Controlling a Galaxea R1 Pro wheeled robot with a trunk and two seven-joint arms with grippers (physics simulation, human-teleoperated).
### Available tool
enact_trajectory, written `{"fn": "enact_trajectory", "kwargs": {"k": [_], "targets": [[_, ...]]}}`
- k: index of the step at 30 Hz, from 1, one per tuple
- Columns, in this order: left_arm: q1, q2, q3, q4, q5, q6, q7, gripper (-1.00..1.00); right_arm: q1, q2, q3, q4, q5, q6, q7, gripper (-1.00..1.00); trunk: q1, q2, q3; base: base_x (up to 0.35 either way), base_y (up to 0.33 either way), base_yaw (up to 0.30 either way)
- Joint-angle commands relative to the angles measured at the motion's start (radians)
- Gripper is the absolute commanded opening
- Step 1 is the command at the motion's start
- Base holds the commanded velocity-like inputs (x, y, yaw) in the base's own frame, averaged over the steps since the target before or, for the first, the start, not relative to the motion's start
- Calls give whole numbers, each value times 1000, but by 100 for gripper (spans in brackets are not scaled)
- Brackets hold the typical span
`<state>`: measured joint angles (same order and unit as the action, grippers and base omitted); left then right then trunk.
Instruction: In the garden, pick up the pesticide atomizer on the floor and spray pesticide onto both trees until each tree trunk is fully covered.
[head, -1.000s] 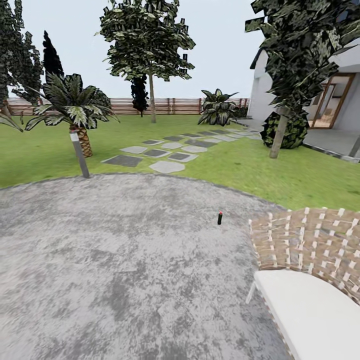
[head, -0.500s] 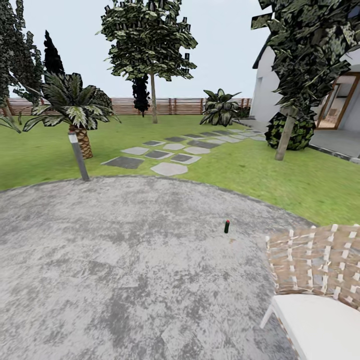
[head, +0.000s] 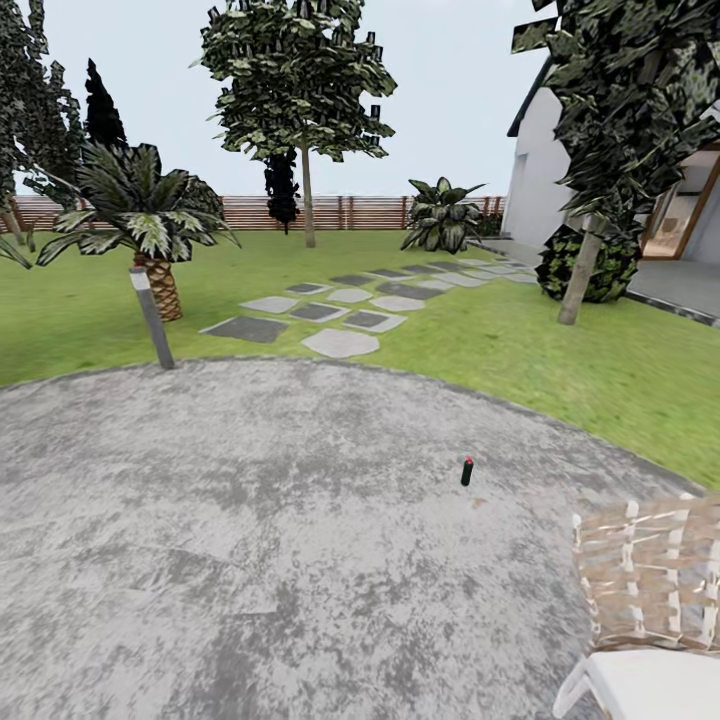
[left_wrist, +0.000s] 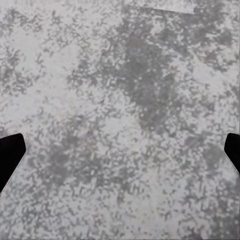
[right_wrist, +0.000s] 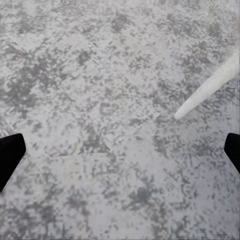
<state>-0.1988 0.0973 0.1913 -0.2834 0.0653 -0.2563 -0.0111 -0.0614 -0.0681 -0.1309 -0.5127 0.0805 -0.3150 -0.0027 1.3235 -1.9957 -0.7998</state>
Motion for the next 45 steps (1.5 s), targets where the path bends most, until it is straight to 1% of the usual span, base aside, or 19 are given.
{"fn": "enact_trajectory", "kwargs": {"k": [1,45], "targets": [[-1,0,-1,1,7,-3,-1,100,-1,1,-4,1,8,-3,0,100,0,0,-1,337,86,0],[-1,0,-1,1,5,-3,-1,100,-1,1,-4,-4,5,-3,1,100,0,0,-1,337,86,0]]}}
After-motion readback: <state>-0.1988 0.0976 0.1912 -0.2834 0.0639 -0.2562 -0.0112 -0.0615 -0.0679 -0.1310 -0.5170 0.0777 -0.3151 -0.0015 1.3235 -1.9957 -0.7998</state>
